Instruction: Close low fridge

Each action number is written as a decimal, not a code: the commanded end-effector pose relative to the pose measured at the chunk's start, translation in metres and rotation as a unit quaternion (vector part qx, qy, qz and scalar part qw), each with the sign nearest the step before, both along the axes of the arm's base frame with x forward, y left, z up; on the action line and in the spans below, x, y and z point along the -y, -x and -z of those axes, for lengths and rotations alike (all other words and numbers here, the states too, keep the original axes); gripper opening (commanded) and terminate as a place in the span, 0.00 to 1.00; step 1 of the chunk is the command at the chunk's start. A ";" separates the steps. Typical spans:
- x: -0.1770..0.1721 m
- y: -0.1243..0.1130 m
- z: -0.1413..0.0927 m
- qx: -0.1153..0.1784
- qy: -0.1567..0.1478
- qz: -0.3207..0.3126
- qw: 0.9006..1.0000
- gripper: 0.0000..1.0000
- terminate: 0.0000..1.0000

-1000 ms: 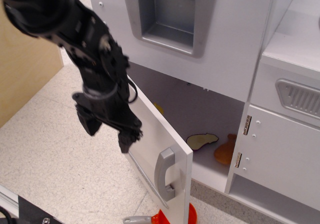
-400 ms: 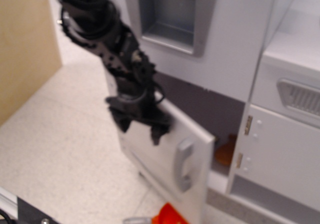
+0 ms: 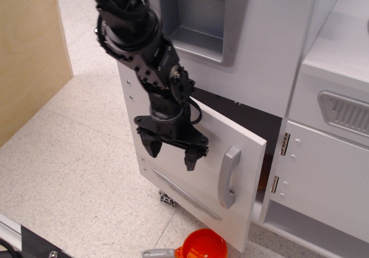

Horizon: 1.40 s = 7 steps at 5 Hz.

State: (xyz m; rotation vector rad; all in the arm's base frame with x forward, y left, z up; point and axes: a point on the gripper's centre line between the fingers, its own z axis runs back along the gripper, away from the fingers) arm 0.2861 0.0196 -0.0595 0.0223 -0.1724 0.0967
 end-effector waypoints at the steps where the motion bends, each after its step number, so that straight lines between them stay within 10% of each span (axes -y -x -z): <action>1: 0.005 -0.040 -0.012 0.042 -0.001 -0.011 0.999 1.00 0.00; 6: -0.002 -0.021 -0.033 0.031 -0.036 0.013 0.999 1.00 0.00; 7: -0.002 -0.021 -0.033 0.031 -0.036 0.013 0.999 1.00 1.00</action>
